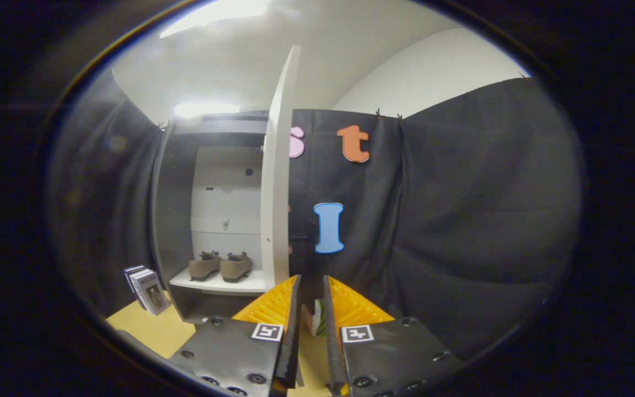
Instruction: Open the shoe cabinet door, grab the shoes and put them into the shoe cabinet, then close the shoe cabinet door.
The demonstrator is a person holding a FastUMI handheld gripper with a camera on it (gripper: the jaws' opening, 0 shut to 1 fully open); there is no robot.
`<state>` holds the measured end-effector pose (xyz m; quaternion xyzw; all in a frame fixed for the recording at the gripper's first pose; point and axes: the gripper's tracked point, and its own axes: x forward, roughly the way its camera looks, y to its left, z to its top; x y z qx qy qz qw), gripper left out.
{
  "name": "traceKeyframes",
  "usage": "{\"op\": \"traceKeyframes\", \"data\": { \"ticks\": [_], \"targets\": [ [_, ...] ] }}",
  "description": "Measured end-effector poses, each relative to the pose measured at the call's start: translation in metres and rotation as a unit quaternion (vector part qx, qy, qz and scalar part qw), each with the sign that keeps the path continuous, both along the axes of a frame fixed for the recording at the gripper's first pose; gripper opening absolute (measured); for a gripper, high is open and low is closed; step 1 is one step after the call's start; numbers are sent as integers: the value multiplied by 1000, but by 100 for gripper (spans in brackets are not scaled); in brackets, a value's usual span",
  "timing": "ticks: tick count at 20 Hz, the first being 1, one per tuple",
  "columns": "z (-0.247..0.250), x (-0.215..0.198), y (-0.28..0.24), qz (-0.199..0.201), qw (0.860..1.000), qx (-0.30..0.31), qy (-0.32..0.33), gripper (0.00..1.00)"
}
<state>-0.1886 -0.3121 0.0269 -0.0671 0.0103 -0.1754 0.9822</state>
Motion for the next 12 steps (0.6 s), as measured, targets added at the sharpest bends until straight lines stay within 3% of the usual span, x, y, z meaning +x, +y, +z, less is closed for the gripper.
{"op": "traceKeyframes", "data": {
  "ticks": [12],
  "targets": [
    [-18,28,-1,32,999,23,31,33]
  ]
}}
